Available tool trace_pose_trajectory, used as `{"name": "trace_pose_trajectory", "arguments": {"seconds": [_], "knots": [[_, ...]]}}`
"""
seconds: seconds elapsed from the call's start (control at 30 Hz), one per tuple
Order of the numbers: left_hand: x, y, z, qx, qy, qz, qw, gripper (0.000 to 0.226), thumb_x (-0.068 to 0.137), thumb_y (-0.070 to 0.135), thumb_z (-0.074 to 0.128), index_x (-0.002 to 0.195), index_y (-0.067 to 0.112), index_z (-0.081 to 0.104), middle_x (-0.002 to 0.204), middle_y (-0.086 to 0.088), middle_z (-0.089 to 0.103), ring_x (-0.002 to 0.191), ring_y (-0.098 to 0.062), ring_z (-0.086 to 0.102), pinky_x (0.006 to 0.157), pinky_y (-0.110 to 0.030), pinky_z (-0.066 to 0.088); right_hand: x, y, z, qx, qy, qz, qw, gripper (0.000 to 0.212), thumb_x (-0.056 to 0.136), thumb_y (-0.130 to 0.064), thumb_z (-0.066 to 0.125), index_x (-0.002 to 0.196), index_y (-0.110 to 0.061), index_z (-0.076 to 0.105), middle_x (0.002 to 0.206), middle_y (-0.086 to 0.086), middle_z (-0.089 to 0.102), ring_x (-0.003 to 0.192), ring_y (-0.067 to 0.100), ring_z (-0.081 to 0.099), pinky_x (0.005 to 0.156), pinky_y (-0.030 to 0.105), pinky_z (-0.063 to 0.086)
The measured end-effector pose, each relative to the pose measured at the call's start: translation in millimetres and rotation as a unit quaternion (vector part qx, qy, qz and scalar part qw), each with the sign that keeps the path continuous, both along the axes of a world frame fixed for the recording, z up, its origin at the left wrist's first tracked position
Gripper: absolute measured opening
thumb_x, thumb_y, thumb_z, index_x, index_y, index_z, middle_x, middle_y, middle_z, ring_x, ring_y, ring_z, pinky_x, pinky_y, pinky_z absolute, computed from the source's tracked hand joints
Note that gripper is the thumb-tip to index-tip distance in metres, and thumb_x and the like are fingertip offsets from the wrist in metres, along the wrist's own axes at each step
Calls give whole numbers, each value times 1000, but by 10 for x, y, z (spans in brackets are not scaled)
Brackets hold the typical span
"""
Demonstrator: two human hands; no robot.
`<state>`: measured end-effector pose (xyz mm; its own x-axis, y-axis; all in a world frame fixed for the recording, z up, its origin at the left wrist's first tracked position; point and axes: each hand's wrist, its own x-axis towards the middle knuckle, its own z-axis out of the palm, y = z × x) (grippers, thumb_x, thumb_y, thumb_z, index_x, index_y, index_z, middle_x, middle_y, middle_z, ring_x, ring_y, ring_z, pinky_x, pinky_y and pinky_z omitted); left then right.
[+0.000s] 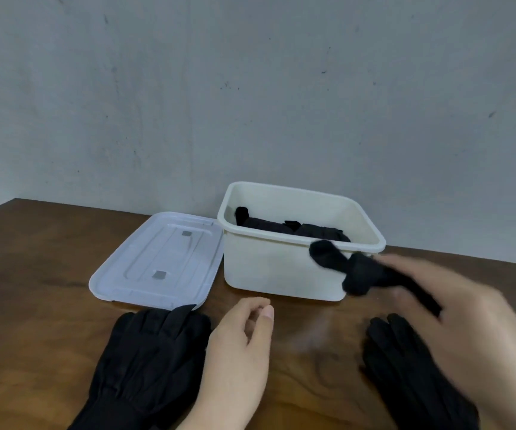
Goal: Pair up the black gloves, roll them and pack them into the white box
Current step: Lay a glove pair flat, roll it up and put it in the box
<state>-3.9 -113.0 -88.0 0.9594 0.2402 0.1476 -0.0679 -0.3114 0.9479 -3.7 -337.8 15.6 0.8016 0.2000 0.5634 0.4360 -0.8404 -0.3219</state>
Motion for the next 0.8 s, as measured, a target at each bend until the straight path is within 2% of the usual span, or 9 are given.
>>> {"name": "trace_pose_trajectory", "arguments": {"seconds": [0.07, 0.13, 0.2, 0.3, 0.4, 0.53, 0.63, 0.7, 0.8], "knots": [[113, -15, -56, 0, 28, 4, 1000, 14, 99, 42, 50, 96, 42, 64, 87, 20, 67, 82, 5, 60, 67, -8, 42, 242, 78, 261, -4, 3, 4, 1000, 38, 92, -20, 61, 116, -49, 63, 99, -36, 65, 95, -14, 57, 74, 12, 46], [187, 19, -96, -16, 41, 11, 999, 16, 99, 40, 50, 91, 39, 65, 80, 18, 67, 77, 5, 60, 64, -7, 43, 587, 179, 422, -9, 3, 8, 1000, 30, 97, -22, 56, 116, -44, 64, 95, -26, 68, 85, -2, 60, 70, 23, 49], [218, 44, -128, -20, 45, 14, 999, 18, 99, 38, 51, 88, 37, 65, 77, 15, 67, 72, 1, 61, 61, -7, 43, 985, 290, 488, -30, -2, 11, 999, 26, 97, -19, 55, 114, -37, 64, 96, -18, 66, 78, 7, 54, 69, 18, 43], [236, 33, -150, -17, 51, 14, 998, 17, 98, 38, 53, 86, 37, 65, 77, 10, 68, 71, -5, 61, 61, -8, 45, 1556, 440, 434, -88, 16, 9, 996, 22, 96, -12, 56, 111, -26, 65, 103, -11, 59, 87, 9, 49, 67, 20, 31], [254, 28, -154, -8, 60, 19, 998, 16, 98, 38, 52, 85, 37, 63, 78, 12, 68, 74, -4, 62, 61, -6, 43, 1925, 480, 298, -176, 77, 20, 981, 18, 93, -11, 58, 102, -24, 65, 103, -5, 57, 95, 19, 56, 76, 30, 41], [267, 27, -152, 3, 71, 19, 997, 16, 98, 38, 52, 86, 37, 63, 81, 10, 68, 74, -5, 60, 63, -8, 44, 1983, 537, 197, -237, 182, 70, 952, 14, 93, -20, 60, 100, -32, 62, 108, -13, 57, 95, 10, 55, 85, 29, 47], [275, 21, -160, 6, 68, 13, 998, 16, 97, 36, 54, 84, 36, 64, 79, 7, 68, 65, 0, 54, 64, -11, 46, 1981, 687, 208, -235, 178, 99, 950, 15, 92, -23, 61, 98, -36, 59, 103, -19, 55, 91, 6, 53, 78, 24, 44], [272, 18, -166, 10, 66, 14, 998, 17, 97, 36, 54, 83, 36, 64, 79, 7, 68, 65, 1, 54, 64, -11, 46, 1984, 829, 237, -221, 202, 133, 945, 14, 91, -26, 62, 96, -39, 58, 102, -19, 55, 91, 3, 53, 72, 19, 39], [266, 17, -156, 12, 68, 14, 998, 17, 97, 37, 54, 83, 36, 63, 79, 8, 68, 69, 2, 55, 65, -9, 45, 1984, 1075, 227, -199, 221, 171, 939, 16, 88, -23, 65, 97, -35, 59, 100, -15, 57, 88, 3, 53, 71, 18, 40]]}}
